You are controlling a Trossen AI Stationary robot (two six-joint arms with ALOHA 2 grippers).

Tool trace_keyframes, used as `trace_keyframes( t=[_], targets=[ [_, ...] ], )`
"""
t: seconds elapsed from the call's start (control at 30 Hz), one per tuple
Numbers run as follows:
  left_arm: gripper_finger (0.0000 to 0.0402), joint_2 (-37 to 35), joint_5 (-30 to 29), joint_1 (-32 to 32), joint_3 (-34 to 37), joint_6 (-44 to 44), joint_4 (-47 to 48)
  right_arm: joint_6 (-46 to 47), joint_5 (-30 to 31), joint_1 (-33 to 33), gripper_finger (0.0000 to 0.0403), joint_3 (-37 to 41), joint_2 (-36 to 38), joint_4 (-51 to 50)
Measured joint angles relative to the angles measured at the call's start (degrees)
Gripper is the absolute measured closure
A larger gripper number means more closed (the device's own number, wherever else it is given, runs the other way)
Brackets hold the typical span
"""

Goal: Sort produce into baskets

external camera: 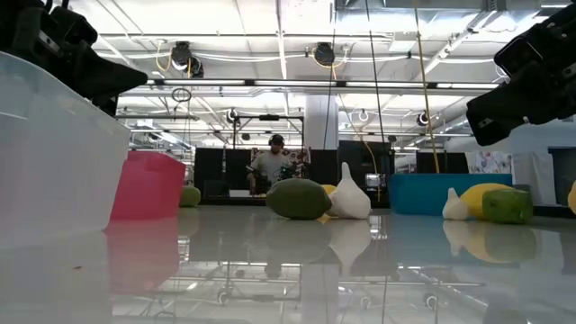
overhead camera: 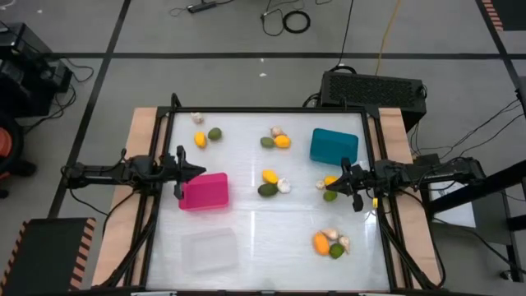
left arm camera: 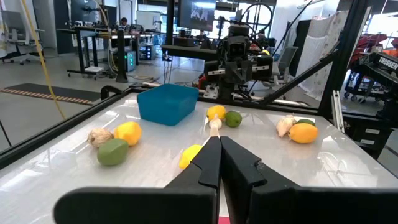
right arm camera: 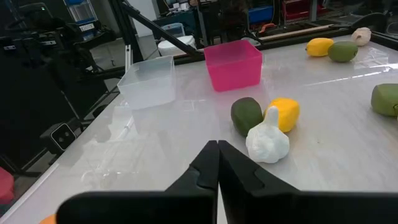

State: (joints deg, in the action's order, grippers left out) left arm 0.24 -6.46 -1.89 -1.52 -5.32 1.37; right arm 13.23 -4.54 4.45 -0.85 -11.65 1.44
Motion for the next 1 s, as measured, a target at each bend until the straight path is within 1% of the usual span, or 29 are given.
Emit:
trace_keyframes(
  t=[0.33, 0.37, 0.47, 0.57, 0.7, 0.8, 0.87, 0.93, 1.0],
  targets=[
    [0.0391, -0.01, 0.0, 0.0, -0.01, 0.0, 0.0, -0.59, 0.01, 0.0, 0.0403, -0.01, -0.01, 0.07],
    [0.0391, -0.01, 0.0, -0.02, 0.0, 0.0, -0.01, -1.12, 0.01, 0.0, 0.0403, 0.01, 0.0, 0.18],
    [0.0391, 0.0, 0.0, 0.0, 0.0, 0.0, 0.01, -6.57, 0.05, 0.0, 0.0403, 0.03, -0.01, 1.59],
    [0.0391, 0.0, 0.0, -0.01, 0.0, 0.0, 0.01, -11.43, 0.14, 0.0, 0.0403, 0.05, -0.01, 6.37],
    [0.0391, -0.01, 0.0, 0.0, 0.0, 0.02, 0.01, -16.5, 0.14, 0.0, 0.0403, 0.05, 0.01, 17.52],
    [0.0391, -0.01, 0.0, -0.02, 0.0, 0.03, 0.01, -15.83, 0.19, 0.02, 0.0403, 0.05, 0.0, 23.87],
    [0.0391, 0.0, -0.33, -0.01, 0.02, 2.44, -0.32, -15.9, 0.25, 0.02, 0.0403, 0.05, -0.23, 27.89],
    [0.0391, -0.01, -1.91, 0.0, 0.22, 6.44, -1.9, -16.92, 0.29, 0.04, 0.0403, 0.03, -0.79, 30.71],
    [0.0391, 0.03, -2.45, 0.0, 0.37, 6.47, -5.08, -17.13, 0.69, 0.04, 0.0403, 0.03, -1.78, 32.09]
  ],
)
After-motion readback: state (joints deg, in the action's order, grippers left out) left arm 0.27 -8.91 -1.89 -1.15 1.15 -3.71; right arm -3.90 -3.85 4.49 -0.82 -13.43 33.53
